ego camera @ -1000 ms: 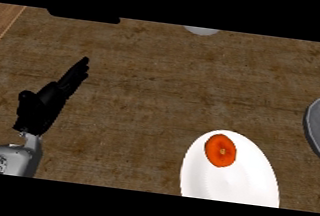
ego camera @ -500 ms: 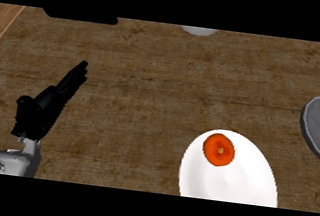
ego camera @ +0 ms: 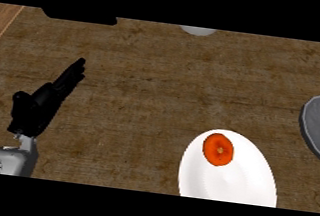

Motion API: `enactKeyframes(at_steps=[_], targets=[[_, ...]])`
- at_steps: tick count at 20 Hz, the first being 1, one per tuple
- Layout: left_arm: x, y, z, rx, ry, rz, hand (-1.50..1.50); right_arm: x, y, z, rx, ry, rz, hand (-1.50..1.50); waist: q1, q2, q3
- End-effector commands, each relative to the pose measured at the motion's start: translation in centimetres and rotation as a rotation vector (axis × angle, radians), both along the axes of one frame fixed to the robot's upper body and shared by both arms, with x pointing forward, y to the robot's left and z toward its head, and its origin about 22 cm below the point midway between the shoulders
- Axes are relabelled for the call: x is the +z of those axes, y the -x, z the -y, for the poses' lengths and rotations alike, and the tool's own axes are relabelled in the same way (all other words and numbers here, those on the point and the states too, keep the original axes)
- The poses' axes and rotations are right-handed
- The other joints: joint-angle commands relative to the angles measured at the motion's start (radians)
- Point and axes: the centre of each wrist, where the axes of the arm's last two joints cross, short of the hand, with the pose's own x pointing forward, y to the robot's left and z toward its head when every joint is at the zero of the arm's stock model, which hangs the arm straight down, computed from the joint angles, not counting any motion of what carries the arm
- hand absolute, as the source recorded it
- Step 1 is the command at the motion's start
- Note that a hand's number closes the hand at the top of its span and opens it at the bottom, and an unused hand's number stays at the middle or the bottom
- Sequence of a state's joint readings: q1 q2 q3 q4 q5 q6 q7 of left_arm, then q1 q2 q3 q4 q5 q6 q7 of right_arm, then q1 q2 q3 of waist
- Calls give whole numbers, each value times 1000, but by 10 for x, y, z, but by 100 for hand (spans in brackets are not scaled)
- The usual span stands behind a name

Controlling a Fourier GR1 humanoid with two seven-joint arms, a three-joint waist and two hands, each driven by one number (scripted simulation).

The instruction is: Pick the bell pepper from the plate and place it in the pan

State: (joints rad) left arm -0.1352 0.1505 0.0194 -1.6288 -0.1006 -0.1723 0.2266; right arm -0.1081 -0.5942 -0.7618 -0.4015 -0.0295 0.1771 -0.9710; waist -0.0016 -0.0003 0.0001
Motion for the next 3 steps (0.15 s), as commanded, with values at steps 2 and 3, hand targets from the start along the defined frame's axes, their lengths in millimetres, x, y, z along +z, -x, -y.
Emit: enactKeyframes(at_steps=[2,3], targets=[[1,-9,-3,10,-8,13,0,-19,16,-20,5,19,26,-150,-2,0,-1],[3,0,-8,5,3,9,0,-14,21,-9,-15,37,32,-150,2,0,0]])
